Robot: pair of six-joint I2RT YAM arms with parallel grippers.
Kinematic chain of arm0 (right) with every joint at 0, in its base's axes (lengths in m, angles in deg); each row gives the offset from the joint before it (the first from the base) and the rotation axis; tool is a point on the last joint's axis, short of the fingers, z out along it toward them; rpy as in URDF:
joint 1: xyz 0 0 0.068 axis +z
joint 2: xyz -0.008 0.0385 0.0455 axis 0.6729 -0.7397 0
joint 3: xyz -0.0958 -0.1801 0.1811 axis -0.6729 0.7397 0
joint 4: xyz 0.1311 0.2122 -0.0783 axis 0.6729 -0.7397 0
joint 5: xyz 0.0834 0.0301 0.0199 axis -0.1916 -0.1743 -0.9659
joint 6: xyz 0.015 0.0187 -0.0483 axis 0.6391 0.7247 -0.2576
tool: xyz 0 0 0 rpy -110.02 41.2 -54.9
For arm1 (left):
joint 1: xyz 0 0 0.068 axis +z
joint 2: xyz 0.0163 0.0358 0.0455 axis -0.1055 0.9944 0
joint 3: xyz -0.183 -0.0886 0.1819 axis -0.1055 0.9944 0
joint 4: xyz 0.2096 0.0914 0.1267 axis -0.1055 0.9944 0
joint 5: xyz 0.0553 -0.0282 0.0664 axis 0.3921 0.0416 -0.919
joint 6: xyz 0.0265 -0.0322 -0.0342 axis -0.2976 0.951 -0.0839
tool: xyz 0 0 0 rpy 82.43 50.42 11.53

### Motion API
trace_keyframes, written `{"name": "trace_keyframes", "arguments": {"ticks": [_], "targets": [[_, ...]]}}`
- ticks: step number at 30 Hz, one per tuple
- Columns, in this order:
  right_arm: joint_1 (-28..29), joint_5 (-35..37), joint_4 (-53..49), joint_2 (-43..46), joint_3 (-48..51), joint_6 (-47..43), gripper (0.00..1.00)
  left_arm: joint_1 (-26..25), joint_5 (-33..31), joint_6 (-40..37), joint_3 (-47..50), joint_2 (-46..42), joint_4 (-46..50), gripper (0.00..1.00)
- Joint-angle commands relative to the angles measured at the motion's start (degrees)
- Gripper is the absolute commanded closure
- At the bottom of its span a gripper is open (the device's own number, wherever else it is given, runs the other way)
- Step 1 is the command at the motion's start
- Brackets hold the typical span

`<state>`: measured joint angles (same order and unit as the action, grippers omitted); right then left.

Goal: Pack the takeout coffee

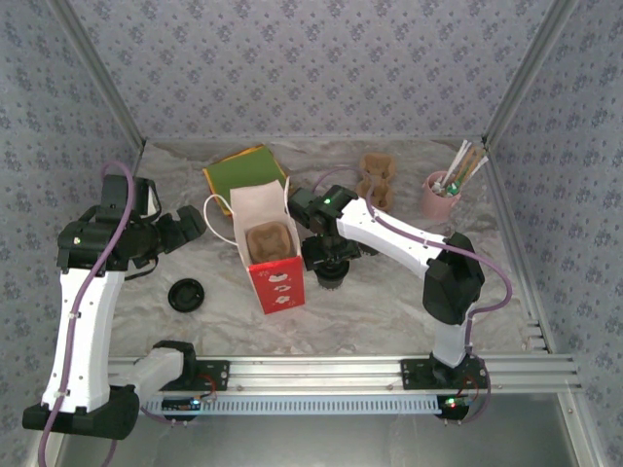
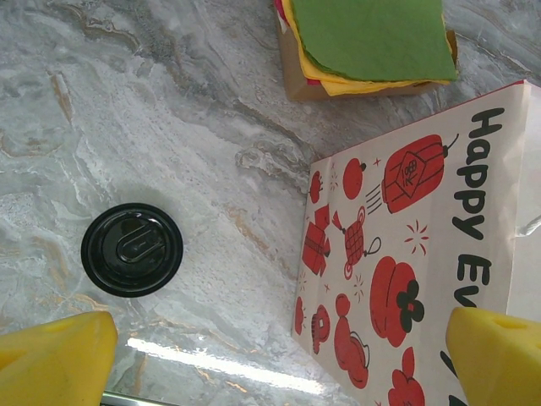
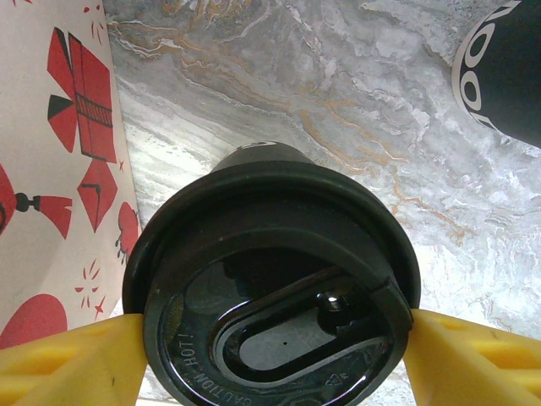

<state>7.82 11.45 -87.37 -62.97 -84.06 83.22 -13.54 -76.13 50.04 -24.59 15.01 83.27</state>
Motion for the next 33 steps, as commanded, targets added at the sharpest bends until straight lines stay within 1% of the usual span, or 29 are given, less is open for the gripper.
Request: {"name": "trace_keyframes", "arguments": {"ticks": [1, 16, 21, 24, 33], "targets": [[0.56, 1.75, -2.11, -0.34, 0.04, 0.97, 0.21, 0.32, 0.91, -0.41, -0.92, -0.38, -0.44, 0.0], [0.96, 2.38, -2.91, -0.28, -0.37, 0.98, 0.2, 0.34, 1.24, -0.28, -0.88, -0.38, -0.66, 0.0], [0.87, 1.89, -2.26, -0.07, 0.3, 1.02, 0.22, 0.37, 1.25, -0.32, -0.96, -0.38, -0.59, 0.0], [0.52, 1.17, -1.44, 0.22, 1.22, 0.99, 0.27, 0.37, 1.26, -0.32, -1.12, -0.34, -0.51, 0.0], [0.19, 1.04, -0.96, 0.7, 1.83, 0.95, 0.27, 0.37, 1.32, -0.32, -1.13, -0.46, -0.37, 0.0]]}}
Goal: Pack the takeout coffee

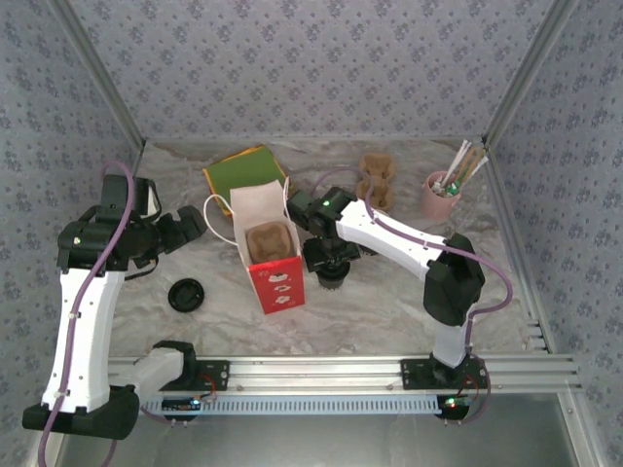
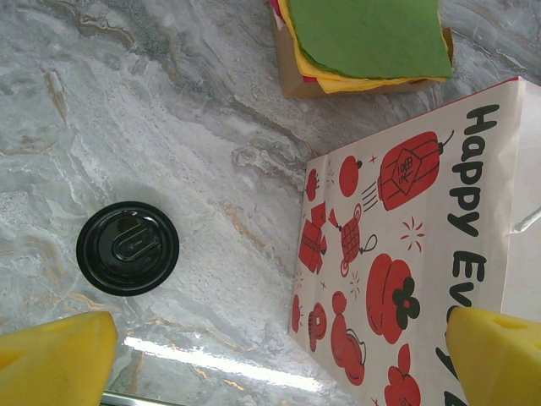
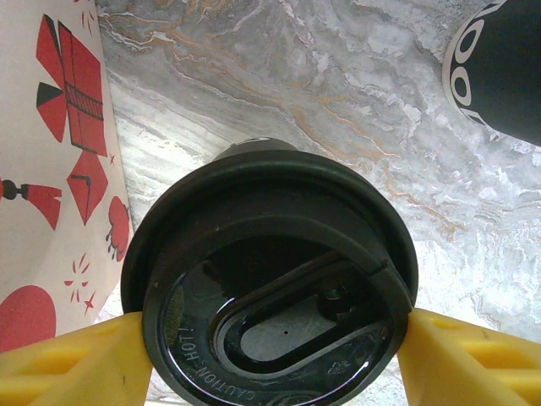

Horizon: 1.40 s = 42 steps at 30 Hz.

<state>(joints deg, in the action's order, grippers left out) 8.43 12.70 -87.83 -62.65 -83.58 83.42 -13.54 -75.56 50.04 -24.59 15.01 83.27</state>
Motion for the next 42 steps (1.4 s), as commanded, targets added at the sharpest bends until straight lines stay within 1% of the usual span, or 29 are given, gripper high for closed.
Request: {"name": "trace_keyframes", "arguments": {"ticks": [1, 3, 6, 10, 14, 15, 18, 20, 22, 34, 42], "targets": [[-0.43, -0.2, -0.41, 0.48, 1.45, 0.81, 0.27, 0.36, 0.77, -0.33, -1.14, -0.47, -0.44, 0.0], [-0.43, -0.23, -0.25, 0.62, 1.68, 0.81, 0.28, 0.36, 0.75, -0.34, -1.06, -0.56, -0.39, 0.0], [-0.37, -0.19, -0.24, 0.52, 1.95, 0.81, 0.25, 0.34, 0.82, -0.32, -1.08, -0.56, -0.33, 0.0], [-0.4, -0.26, 0.13, 0.59, 2.34, 0.76, 0.25, 0.37, 0.75, -0.39, -1.05, -0.56, -0.33, 0.0], [-0.48, -0.35, 0.29, 0.79, 2.42, 0.76, 0.3, 0.36, 0.76, -0.31, -0.96, -0.65, -0.22, 0.0], [-0.51, -0.46, 0.24, 0.86, 2.56, 0.83, 0.32, 0.37, 0.75, -0.3, -0.97, -0.65, -0.24, 0.0], [-0.55, -0.42, 0.32, 0.95, 2.83, 0.77, 0.33, 0.37, 0.75, -0.23, -0.96, -0.72, -0.24, 0.0], [-0.68, -0.53, 0.43, 1.16, 2.87, 0.76, 0.36, 0.33, 0.82, -0.28, -0.96, -0.65, -0.29, 0.0], [-0.71, -0.46, 0.35, 1.38, 2.86, 2.07, 0.36, 0.37, 0.77, -0.24, -1.07, -0.65, -0.31, 0.0], [-1.5, -0.19, -1.14, 3.46, 1.38, 2.06, 0.37, 0.37, 1.1, -0.04, -1.13, -0.64, -0.6, 0.0], [-2.54, 0.04, -2.9, 6.0, 0.14, 1.85, 0.37, 0.37, -1.72, 0.12, -6.2, -0.84, -0.29, 0.0]]}}
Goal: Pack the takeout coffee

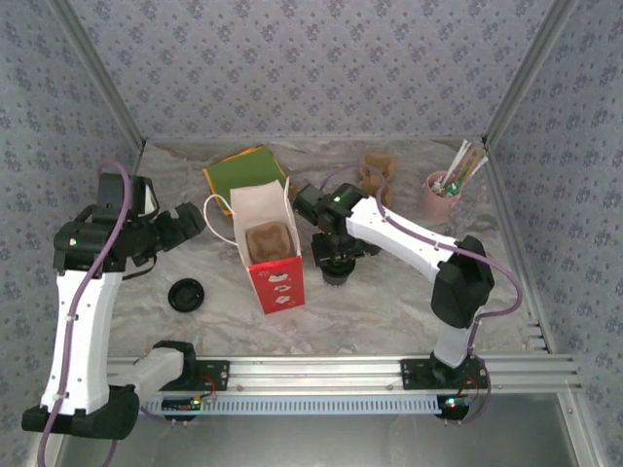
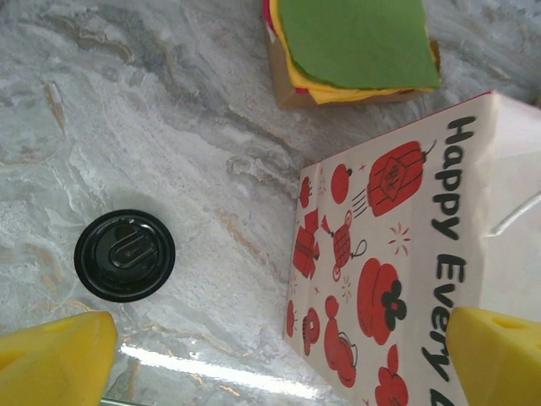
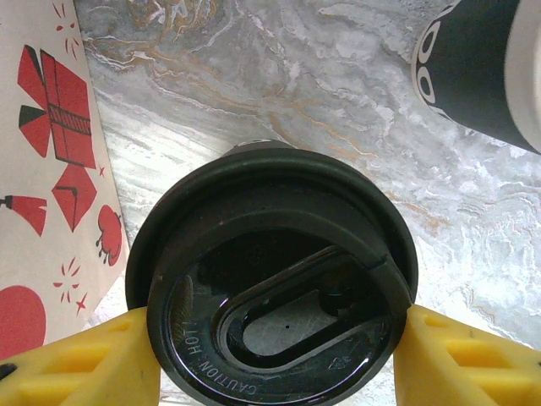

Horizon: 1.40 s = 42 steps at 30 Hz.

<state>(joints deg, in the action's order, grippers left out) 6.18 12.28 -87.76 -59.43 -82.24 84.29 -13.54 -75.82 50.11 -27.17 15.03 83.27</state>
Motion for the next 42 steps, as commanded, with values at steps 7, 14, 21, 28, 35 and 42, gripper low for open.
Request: {"name": "trace_keyframes", "arguments": {"ticks": [7, 14, 21, 28, 35, 42], "targets": [[-1.12, 0.57, -5.12, 4.97, -3.2, 0.84, 0.37, 0.45, -9.27, -0.13, -7.79, -1.56, 2.08, 0.0], [-1.77, 0.55, -6.52, 6.43, -4.8, 0.84, 0.36, 1.93, -17.66, 0.62, -3.41, -4.06, 4.51, 0.0], [-1.89, 0.33, -8.74, 7.53, -7.62, -1.67, 0.36, 8.35, -8.32, 1.27, 11.71, -5.94, 0.2, 0.0], [-2.06, 1.86, -13.47, 9.26, -13.68, -2.33, 0.36, 8.62, 4.2, 3.45, 27.2, -6.69, -12.7, 0.0], [-2.3, 2.68, -16.89, 10.81, -18.15, -3.28, 0.37, 4.63, 8.34, 8.63, 37.21, -7.06, -20.02, 0.01], [-2.5, 3.64, -19.95, 12.39, -23.32, -5.83, 0.38, -5.43, 8.81, 16.25, 44.45, -6.69, -25.76, 0.01]]}}
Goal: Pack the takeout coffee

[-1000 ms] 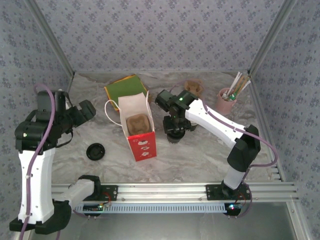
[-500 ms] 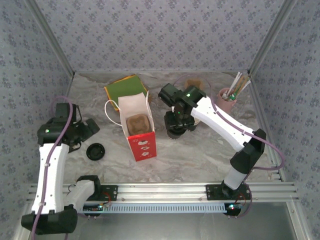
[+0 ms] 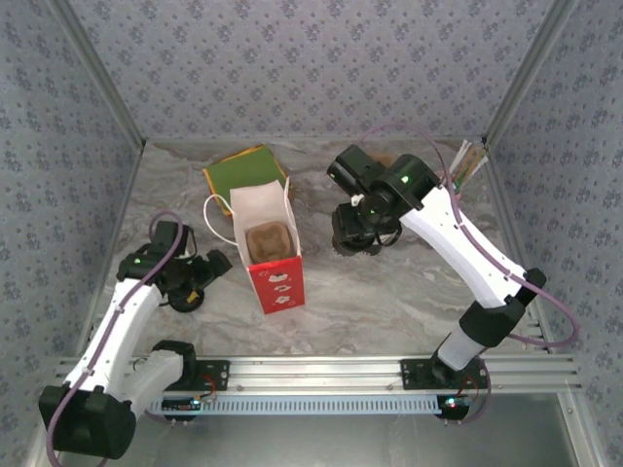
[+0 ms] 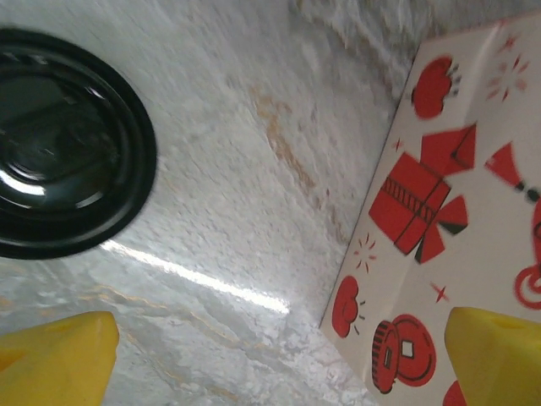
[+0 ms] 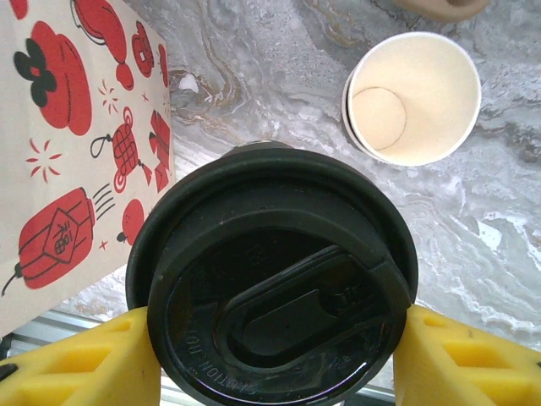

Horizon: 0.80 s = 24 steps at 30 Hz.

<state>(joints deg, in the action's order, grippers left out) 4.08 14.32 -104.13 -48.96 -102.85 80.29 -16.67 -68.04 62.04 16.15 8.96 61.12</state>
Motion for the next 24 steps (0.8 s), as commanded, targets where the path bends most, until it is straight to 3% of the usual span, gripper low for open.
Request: {"name": "trace_keyframes", "arguments": {"ticks": [1, 10, 24], "targets": [[-0.44, 1.74, -4.07, 2.09, -3.47, -2.22, 0.37, -3.45, 1.14, 5.47, 1.87, -0.71, -4.73, 0.01], [-0.68, 1.8, -8.09, 3.04, -9.64, -4.56, 0.37, -13.87, -2.34, 12.99, 5.0, 0.95, -11.72, 0.01], [-0.84, -0.44, -7.06, 8.94, -13.43, -5.69, 0.38, -24.04, -7.08, 16.72, 2.59, 8.51, -18.27, 0.01]]}}
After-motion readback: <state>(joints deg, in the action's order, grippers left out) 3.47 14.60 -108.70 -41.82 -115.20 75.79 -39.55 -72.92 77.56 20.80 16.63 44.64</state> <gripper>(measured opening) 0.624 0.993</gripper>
